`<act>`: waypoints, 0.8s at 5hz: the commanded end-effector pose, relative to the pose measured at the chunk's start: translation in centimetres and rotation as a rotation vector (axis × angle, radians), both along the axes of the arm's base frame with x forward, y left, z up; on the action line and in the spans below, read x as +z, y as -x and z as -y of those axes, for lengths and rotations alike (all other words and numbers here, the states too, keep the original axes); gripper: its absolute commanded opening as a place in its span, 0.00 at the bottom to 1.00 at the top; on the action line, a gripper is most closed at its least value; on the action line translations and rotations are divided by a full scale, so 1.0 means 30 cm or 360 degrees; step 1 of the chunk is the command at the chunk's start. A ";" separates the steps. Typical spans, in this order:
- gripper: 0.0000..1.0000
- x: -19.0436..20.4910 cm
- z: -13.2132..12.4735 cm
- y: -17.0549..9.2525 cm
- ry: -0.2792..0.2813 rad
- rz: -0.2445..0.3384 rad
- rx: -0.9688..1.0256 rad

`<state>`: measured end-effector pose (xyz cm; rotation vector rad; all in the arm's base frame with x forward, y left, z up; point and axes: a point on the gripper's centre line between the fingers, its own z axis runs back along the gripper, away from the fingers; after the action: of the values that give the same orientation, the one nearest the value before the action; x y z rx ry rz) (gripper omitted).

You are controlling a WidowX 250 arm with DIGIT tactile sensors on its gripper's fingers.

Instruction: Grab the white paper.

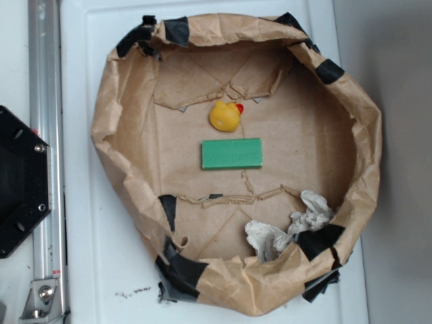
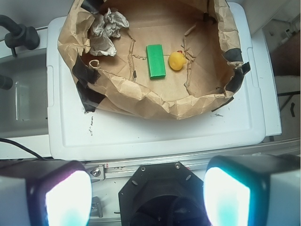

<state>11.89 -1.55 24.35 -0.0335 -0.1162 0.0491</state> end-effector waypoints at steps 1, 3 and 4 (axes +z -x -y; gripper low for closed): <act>1.00 0.000 0.000 0.000 0.0000 0.0000 0.0000; 1.00 -0.177 -0.022 -0.276 0.0115 0.0245 -0.0223; 1.00 -0.251 -0.033 -0.398 0.0266 0.0335 -0.0333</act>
<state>23.51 -0.80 15.47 -0.2235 -0.2806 -0.1802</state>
